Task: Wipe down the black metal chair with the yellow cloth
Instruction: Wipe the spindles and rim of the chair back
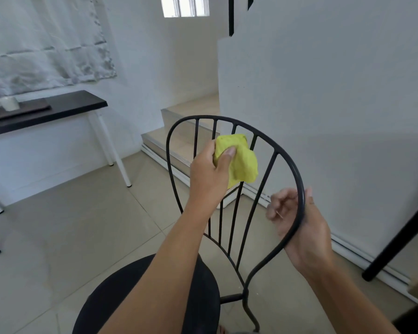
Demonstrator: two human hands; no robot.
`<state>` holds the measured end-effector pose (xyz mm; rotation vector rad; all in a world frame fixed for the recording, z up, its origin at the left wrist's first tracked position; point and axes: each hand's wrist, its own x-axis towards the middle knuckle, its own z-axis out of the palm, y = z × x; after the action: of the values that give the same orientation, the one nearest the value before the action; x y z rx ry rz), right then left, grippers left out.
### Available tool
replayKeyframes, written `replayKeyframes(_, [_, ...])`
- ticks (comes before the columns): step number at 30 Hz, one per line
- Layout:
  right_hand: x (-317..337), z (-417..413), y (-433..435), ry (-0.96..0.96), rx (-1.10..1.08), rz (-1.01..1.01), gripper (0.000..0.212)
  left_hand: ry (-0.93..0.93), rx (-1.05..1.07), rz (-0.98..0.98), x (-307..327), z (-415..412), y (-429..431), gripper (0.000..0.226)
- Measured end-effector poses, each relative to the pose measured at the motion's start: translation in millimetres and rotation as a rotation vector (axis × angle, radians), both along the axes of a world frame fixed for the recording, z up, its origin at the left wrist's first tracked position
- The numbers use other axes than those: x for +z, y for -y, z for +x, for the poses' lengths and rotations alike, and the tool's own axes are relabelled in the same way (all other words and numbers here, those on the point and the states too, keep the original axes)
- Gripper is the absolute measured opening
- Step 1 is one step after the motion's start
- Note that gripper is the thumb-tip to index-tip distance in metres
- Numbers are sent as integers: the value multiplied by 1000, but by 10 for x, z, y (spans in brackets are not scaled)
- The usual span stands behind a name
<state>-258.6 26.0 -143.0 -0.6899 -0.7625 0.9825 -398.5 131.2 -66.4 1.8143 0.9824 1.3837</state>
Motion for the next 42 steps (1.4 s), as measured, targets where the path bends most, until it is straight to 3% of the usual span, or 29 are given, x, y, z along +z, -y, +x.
replayKeyframes(3, [83,-134,107,-27,-43,-49,62,-41,-33,-3,-169,-35,225,17])
replayKeyframes(9, [129,-203,118,-30,-103,-116,62,-197,-143,53,-302,266,343,16])
replayKeyframes(13, [118,-211,108,-28,-111,-104,62,-190,-192,98,-338,449,291,9])
replayKeyframes(19, [127,-227,78,2,-176,-124,60,-149,-191,173,-593,439,203,16])
replayKeyframes(24, [113,-243,73,-11,-223,-146,60,-240,-183,99,-1336,226,296,18])
replayKeyframes(31, [105,-253,64,18,-264,-159,63,-582,-188,-246,-2277,-34,412,10])
replayKeyframes(35, [108,-266,59,17,-272,-164,65,-684,-213,-330,-2378,-102,394,23])
replayKeyframes(42, [98,-257,53,20,-263,-149,64,-593,-228,-301,-1969,-62,374,21])
